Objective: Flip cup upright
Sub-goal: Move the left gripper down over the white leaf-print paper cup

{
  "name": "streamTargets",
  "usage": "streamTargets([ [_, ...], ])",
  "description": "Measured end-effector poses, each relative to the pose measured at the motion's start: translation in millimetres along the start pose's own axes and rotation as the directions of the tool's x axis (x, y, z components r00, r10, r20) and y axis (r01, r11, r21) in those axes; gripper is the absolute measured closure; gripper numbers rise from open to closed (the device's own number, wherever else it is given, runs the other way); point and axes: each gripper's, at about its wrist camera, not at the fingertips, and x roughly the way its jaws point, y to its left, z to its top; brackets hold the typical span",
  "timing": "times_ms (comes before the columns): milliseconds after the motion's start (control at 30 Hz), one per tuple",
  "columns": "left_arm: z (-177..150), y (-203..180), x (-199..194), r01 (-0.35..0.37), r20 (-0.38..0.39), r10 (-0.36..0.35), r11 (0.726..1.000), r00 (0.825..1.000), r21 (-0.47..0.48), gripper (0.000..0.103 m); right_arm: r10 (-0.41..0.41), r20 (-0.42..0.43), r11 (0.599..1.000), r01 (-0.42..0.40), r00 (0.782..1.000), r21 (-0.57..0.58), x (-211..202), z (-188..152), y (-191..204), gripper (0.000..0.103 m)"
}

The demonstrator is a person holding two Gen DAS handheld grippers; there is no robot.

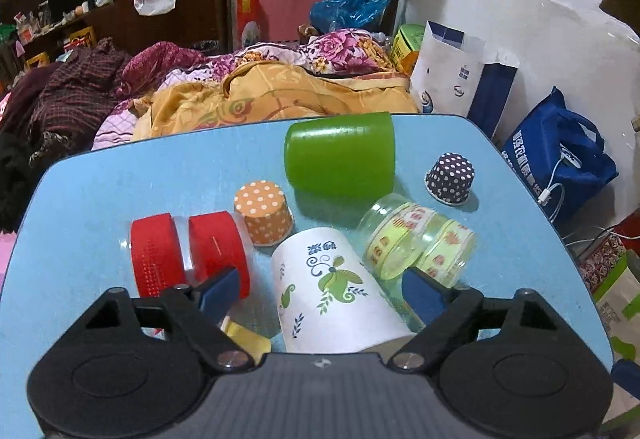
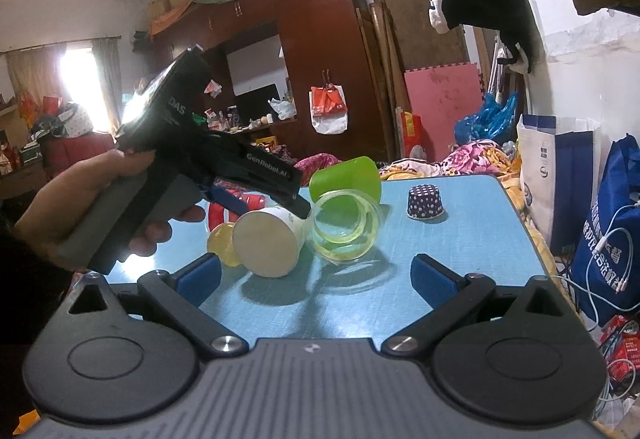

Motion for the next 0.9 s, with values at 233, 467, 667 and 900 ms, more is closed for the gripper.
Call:
streamTargets([
  [233,2,2,7,0.014,-0.022,-0.015,1.0,1.0,-0.021,0.015,0.003,-0.005,1.0,-0.003,1.0,-0.006,1,0,0,0.001],
  [467,7,-4,15,0.022,-0.048,-0.023,1.0,0.999,-0.016,0.017,-0.005,-0.004,1.0,0.005,1.0,0.008,-2,0,-2,0.001],
  [667,9,-5,23,0.014,-0.073,-0.015,1.0,0.997,-0.017,0.033,-0.005,-0.003,1.0,0.005,1.0,0.001,-4,0,1,0.001],
  [900,6,-3,18,0.021,-0.052,-0.022,1.0,0.998,-0.017,0.037,-0.006,-0.004,1.0,0.006,1.0,0.003,-4,-1,4,0.001],
])
